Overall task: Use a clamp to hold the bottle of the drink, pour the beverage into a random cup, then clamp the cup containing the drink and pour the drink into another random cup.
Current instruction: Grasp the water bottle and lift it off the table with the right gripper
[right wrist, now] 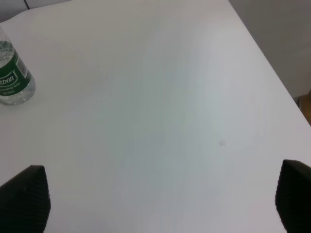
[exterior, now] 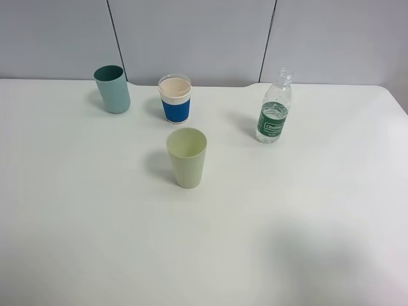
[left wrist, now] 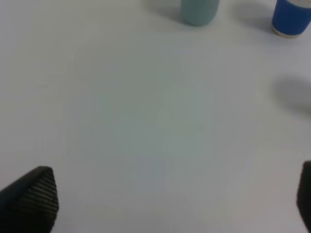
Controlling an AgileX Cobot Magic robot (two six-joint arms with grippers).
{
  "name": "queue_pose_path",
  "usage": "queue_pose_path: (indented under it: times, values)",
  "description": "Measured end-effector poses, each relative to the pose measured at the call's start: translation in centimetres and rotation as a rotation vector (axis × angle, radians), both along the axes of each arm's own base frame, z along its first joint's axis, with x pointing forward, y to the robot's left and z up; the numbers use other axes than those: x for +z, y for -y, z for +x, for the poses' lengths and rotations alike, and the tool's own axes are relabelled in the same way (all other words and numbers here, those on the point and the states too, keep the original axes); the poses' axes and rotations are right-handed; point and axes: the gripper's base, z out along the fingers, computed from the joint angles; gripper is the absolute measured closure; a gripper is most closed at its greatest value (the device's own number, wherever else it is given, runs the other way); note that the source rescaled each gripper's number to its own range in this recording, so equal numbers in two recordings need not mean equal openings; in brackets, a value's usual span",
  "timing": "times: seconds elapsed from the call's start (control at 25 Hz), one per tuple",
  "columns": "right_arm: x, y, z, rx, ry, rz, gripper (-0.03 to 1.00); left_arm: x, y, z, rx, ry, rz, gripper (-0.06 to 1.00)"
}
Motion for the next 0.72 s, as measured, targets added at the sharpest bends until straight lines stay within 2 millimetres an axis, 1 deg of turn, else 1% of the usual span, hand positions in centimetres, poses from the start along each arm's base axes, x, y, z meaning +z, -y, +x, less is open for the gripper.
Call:
queue_pose_path:
  times: [0.72]
  values:
    - [0.00, 0.00, 0.00, 0.000, 0.000, 0.000, -0.03, 0.00, 0.00, 0.00, 0.000, 0.000, 0.000, -0.06]
